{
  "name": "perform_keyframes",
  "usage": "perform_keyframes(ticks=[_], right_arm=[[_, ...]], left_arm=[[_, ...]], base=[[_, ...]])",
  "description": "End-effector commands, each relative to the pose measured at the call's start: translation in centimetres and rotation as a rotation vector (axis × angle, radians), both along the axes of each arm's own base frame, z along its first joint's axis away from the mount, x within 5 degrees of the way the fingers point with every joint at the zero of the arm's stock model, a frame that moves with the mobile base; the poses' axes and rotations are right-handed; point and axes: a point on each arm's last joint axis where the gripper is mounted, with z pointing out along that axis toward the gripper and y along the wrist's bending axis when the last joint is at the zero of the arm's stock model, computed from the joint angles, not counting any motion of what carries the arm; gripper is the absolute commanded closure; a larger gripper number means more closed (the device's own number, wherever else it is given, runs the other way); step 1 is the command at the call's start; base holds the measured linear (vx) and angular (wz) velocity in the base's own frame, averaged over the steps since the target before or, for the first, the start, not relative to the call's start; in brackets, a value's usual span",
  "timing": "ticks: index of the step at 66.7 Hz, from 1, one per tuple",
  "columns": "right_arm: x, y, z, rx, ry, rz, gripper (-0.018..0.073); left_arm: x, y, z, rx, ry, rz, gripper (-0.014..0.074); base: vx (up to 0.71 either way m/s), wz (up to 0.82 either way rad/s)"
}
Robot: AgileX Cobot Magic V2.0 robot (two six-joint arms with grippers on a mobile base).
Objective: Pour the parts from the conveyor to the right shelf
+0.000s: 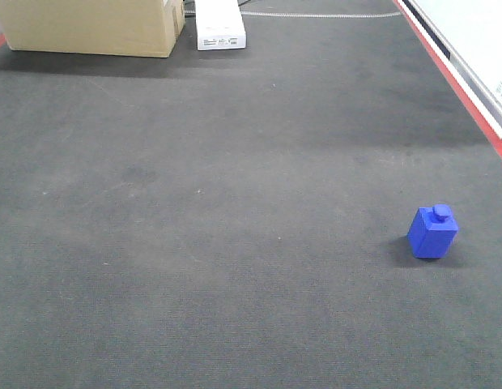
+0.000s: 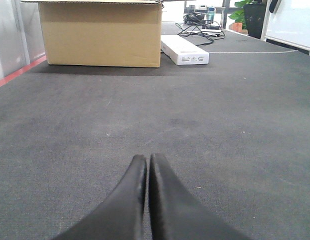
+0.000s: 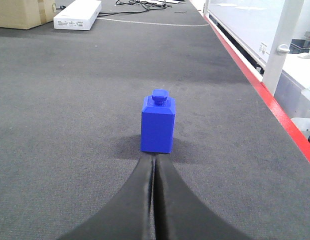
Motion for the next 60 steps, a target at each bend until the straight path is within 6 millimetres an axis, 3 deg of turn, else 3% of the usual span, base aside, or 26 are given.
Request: perform_keyframes(ticks=[1,50,60], right_arm=[[0.03,0.00,0.45,-0.009,-0.077,0.001,0.0567],[0.03,0.00,0.45,-0.009,-0.077,0.001,0.0567],[0.06,0.01,1.05,-0.009,-0.143,0.001,0.0567]], left_arm=[[0.10,-0.05,1.28,-0.018,-0.081,-0.008,0.0602],[0.10,-0.05,1.28,-0.018,-0.081,-0.008,0.0602],[0.10,-0.05,1.28,-0.018,-0.081,-0.008,0.0602]], base=[[0.00,0.00],[0.00,0.00],[0.00,0.00]])
